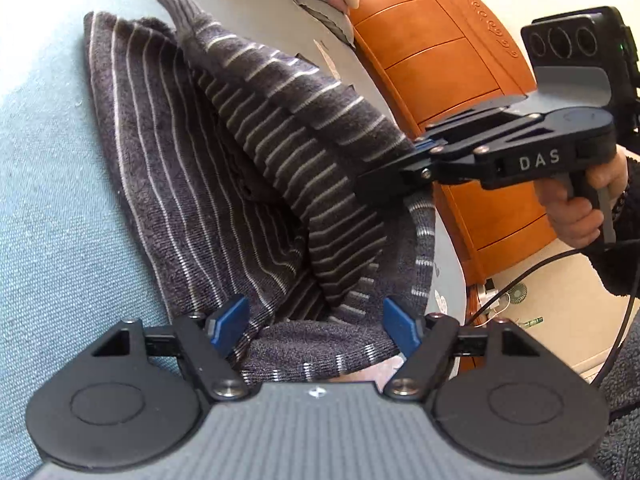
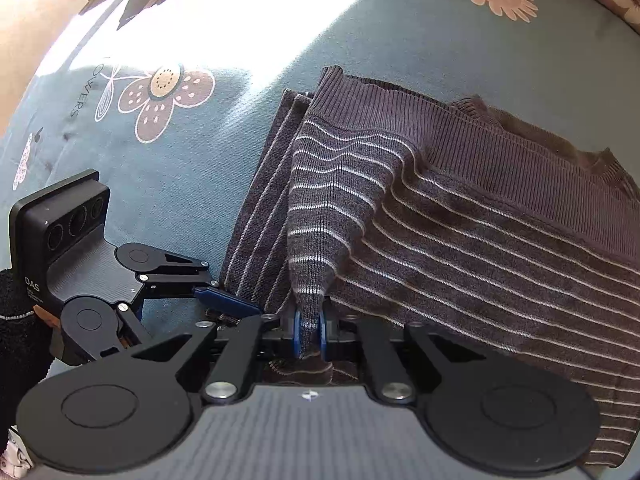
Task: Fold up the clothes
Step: 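Lift the gripped sweater side up with the right gripper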
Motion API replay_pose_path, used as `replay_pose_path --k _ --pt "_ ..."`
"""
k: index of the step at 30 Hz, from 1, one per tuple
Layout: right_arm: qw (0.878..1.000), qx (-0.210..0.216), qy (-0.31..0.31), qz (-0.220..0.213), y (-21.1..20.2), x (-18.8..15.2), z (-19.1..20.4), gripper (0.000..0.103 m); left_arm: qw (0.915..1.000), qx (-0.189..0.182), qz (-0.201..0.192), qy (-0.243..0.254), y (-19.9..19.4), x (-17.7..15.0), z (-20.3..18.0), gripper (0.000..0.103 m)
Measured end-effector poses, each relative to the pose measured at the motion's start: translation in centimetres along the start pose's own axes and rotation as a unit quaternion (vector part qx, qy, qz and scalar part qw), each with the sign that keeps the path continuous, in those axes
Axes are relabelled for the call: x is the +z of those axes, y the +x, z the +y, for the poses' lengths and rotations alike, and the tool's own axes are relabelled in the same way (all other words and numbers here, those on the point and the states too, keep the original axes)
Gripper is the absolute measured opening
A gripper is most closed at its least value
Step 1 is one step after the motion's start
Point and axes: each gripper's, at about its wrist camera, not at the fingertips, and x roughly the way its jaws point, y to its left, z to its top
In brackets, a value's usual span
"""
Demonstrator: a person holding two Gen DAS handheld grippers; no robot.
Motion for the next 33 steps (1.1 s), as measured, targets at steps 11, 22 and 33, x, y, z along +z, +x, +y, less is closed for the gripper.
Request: replay_pose_path --k 11,22,33 --pt "1.000 0.007 0.000 -0.011 -1.8 -0.7 -0.6 0.010 0.9864 0.022 -0.132 -0.095 -3.1 2.9 3.9 0.074" --pt "0.999 0.024 0.038 -0.014 -1.9 -1.2 -1.9 0.010 0.9792 -0.131 -0.078 -0.134 1.6 3.0 3.6 0.076" --pt "0.998 0.011 0.055 -0.018 -2.2 -1.4 -2.9 0.010 0.9376 -0.192 -0.056 -0.285 4.5 1.0 6.2 0.080"
